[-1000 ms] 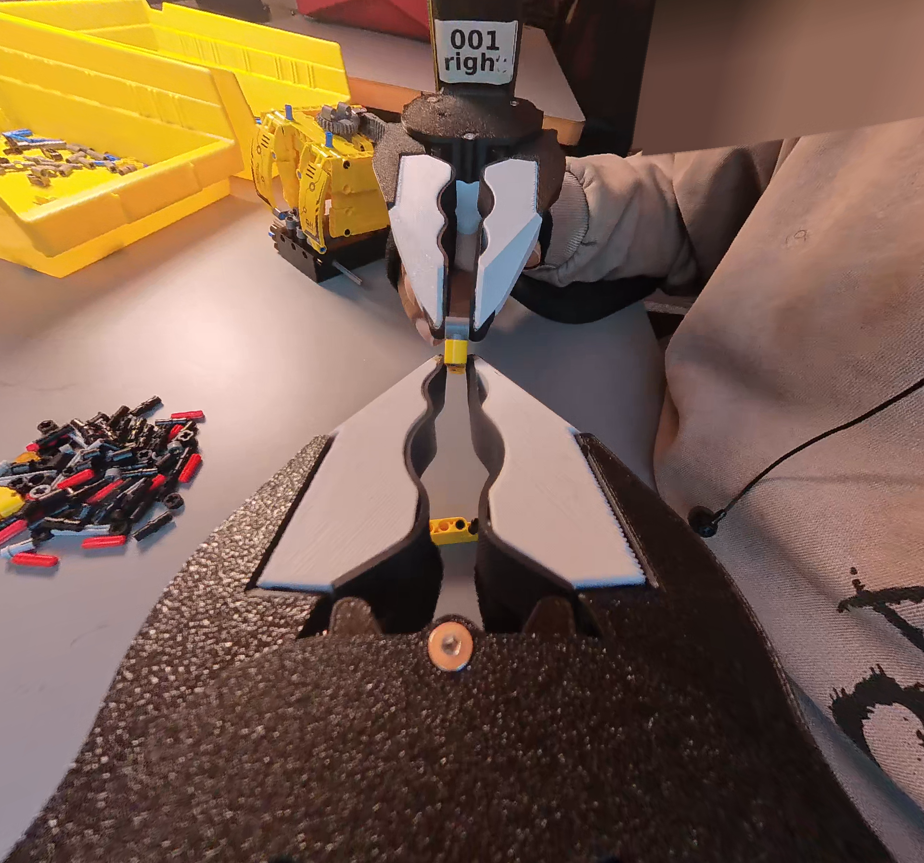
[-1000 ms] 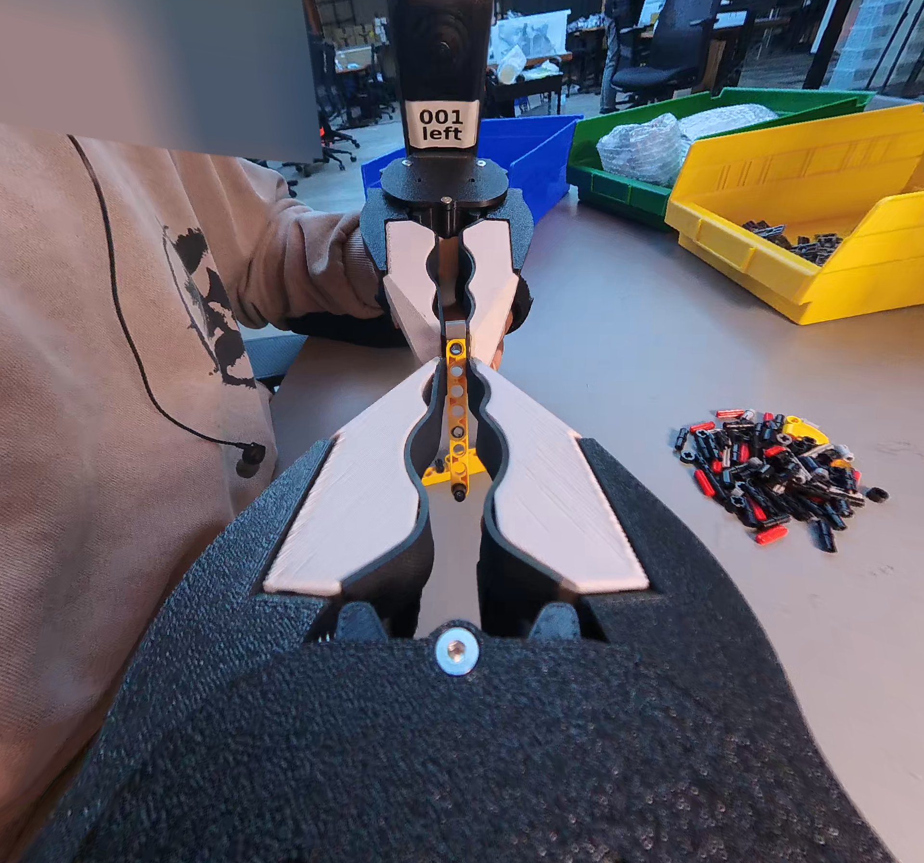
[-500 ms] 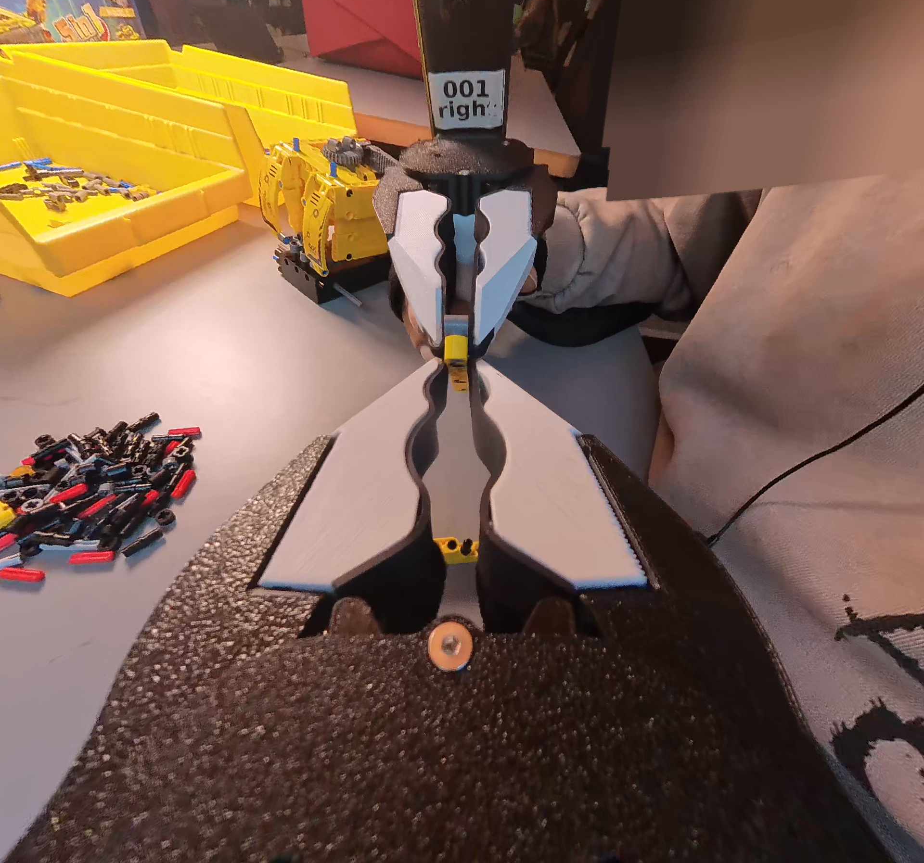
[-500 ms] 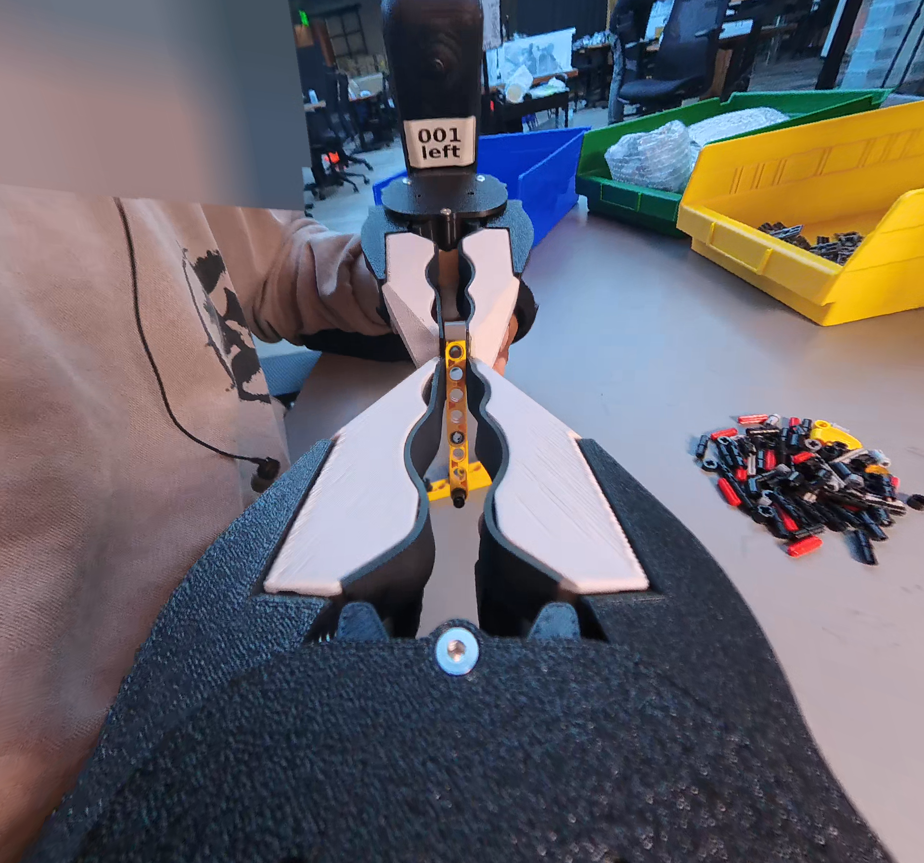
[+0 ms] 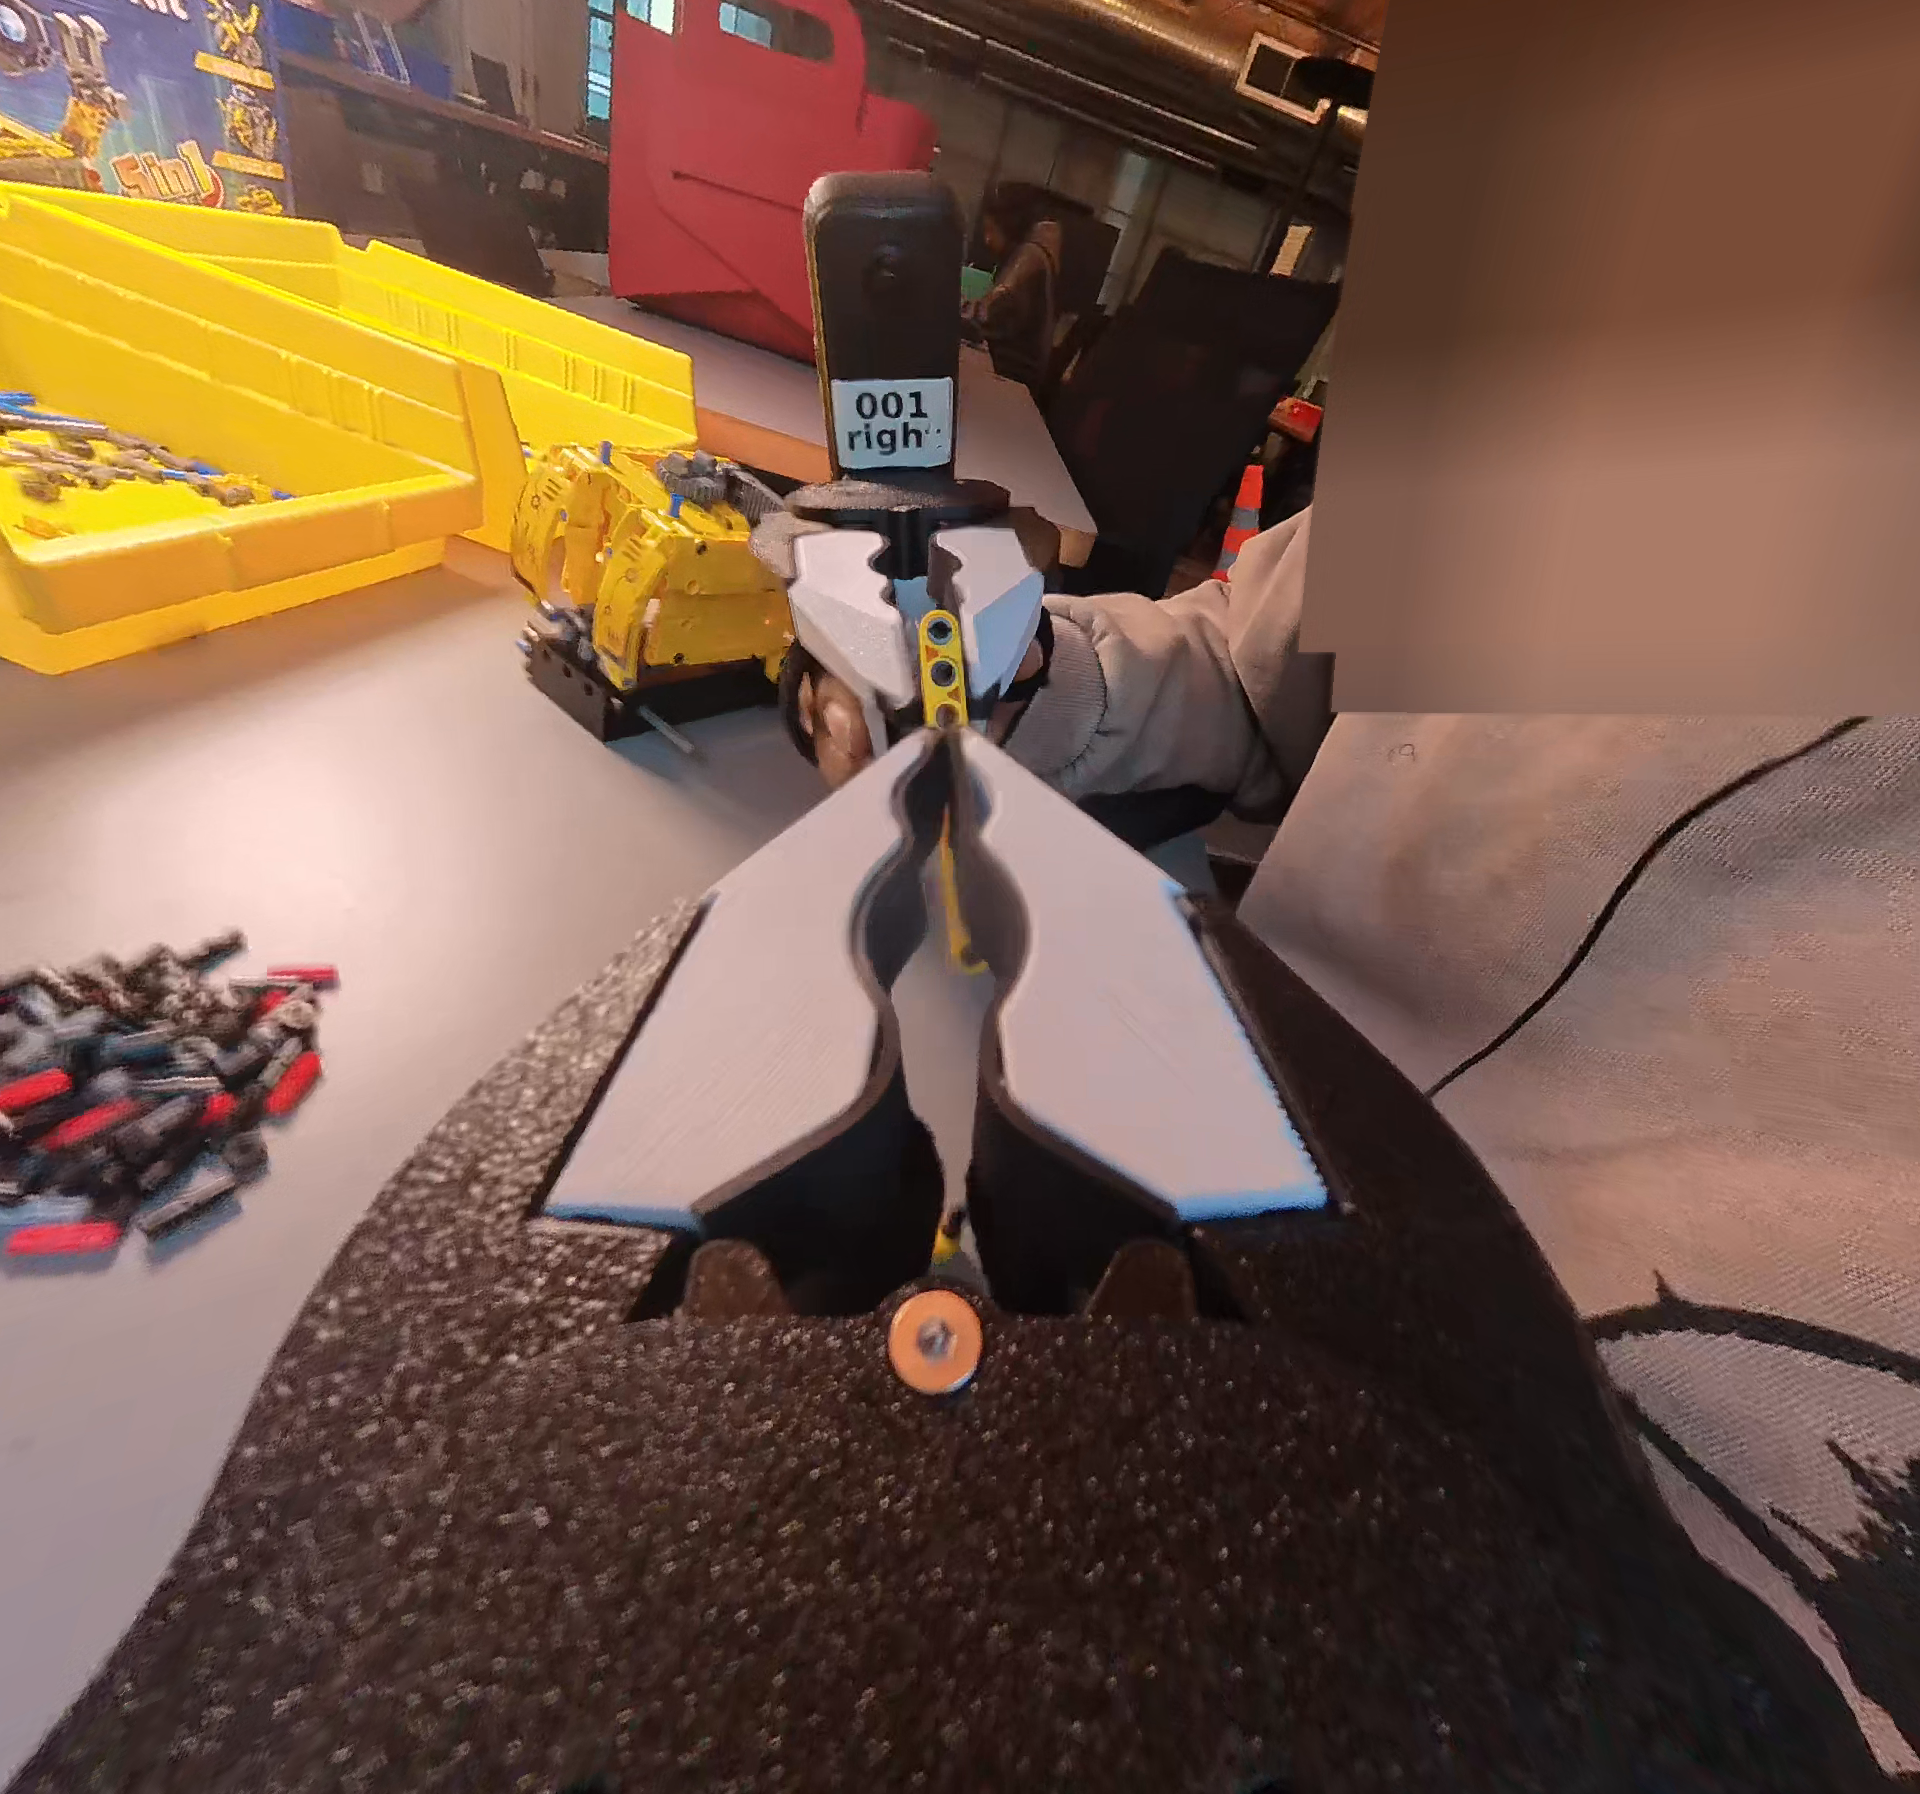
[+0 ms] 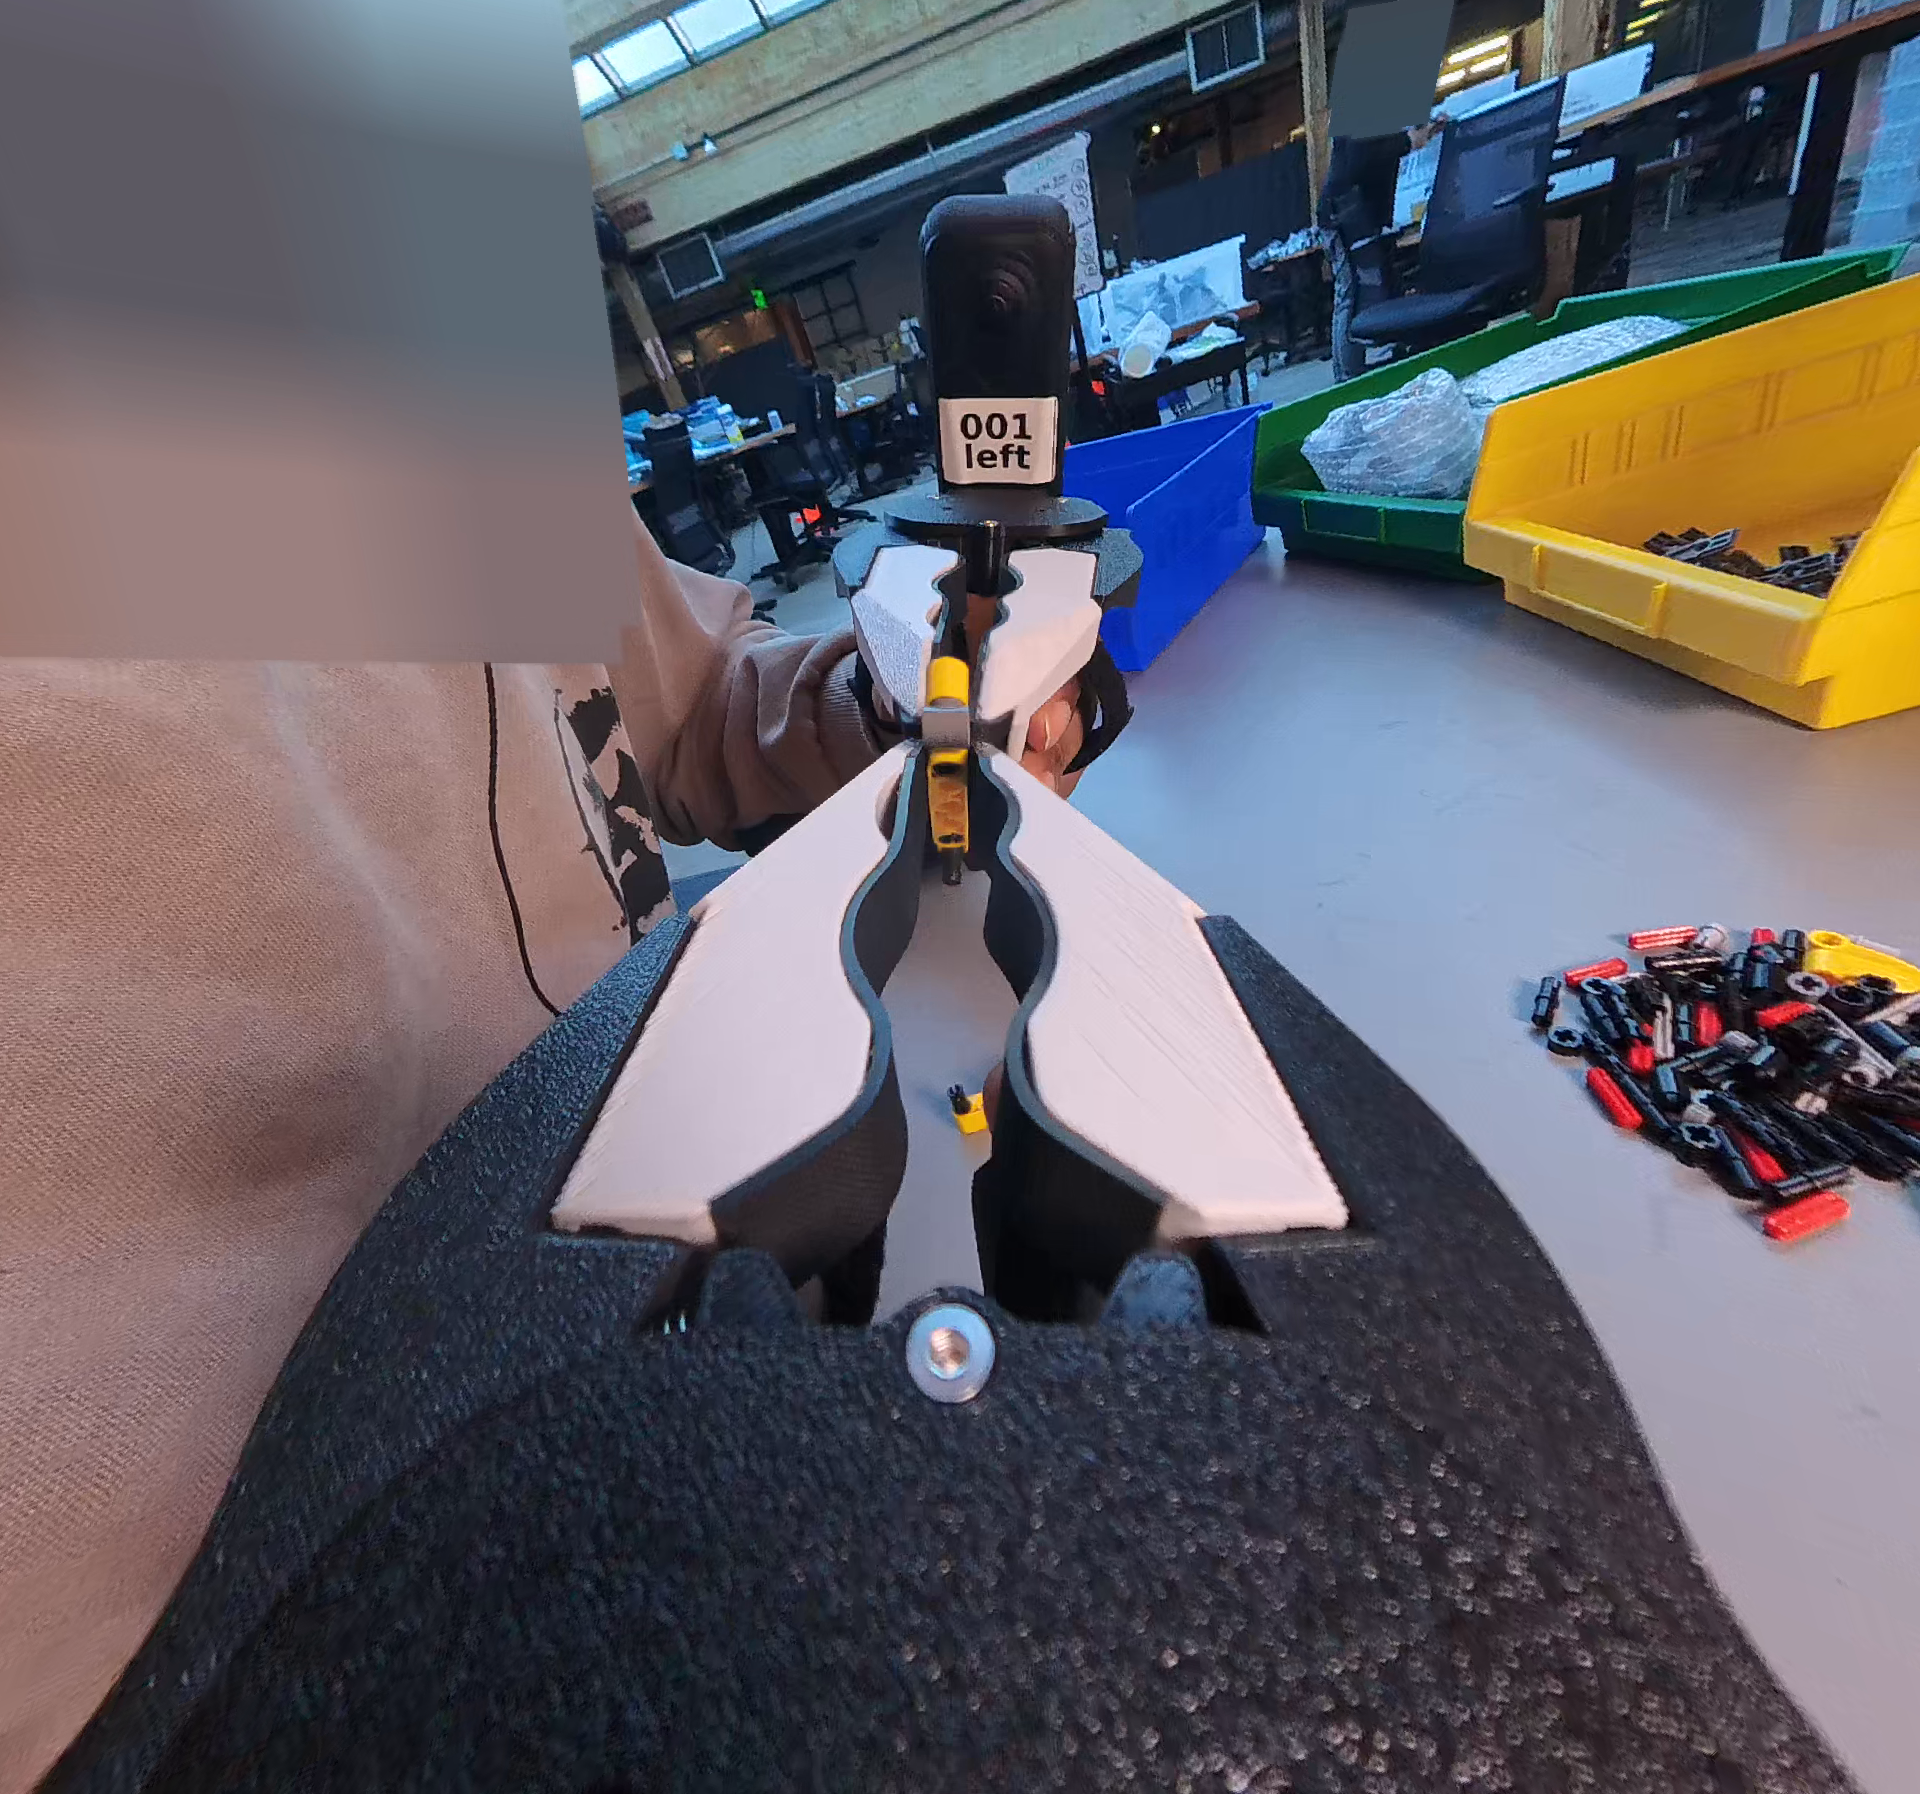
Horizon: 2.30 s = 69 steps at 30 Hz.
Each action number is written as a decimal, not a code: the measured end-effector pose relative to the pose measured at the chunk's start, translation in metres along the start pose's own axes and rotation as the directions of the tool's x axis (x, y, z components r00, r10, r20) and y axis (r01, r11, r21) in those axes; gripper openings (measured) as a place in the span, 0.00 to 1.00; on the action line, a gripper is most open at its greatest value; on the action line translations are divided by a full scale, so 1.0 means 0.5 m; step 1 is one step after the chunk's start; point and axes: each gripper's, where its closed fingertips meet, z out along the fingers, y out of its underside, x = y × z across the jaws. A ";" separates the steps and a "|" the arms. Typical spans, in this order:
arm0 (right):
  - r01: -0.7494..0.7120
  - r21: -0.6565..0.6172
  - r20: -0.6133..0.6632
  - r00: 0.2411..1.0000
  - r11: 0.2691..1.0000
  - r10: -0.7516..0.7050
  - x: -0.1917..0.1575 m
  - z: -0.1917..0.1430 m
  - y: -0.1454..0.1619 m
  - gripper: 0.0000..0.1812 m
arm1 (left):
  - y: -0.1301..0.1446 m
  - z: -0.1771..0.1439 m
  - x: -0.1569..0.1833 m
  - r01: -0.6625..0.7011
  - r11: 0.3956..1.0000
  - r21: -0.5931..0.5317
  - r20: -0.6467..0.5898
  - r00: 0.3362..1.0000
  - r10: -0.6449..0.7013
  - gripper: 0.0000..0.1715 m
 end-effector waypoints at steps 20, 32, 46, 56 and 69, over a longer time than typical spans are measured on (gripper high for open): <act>-0.058 -0.159 -0.044 0.998 0.986 0.052 0.018 0.010 0.053 0.04 | 0.059 0.015 -0.022 0.030 0.991 -0.130 0.001 1.000 -0.030 0.04; -0.094 -0.101 -0.057 0.994 0.990 0.089 0.022 0.015 0.043 0.04 | 0.055 0.008 -0.022 0.038 0.993 -0.110 0.017 0.999 -0.037 0.04; -0.036 -0.010 0.013 0.999 0.999 0.036 -0.006 0.000 0.005 0.03 | 0.005 0.007 0.005 0.039 0.999 -0.025 -0.029 0.999 -0.040 0.03; 0.057 -0.047 -0.021 0.998 0.997 -0.058 0.000 0.016 0.015 0.00 | -0.071 -0.073 -0.037 0.042 0.978 0.206 0.061 0.997 -0.055 0.04; -0.026 -0.036 -0.134 0.991 0.999 0.021 0.038 0.038 0.013 0.04 | -0.021 0.001 -0.036 0.129 0.978 0.166 -0.011 0.992 -0.129 0.04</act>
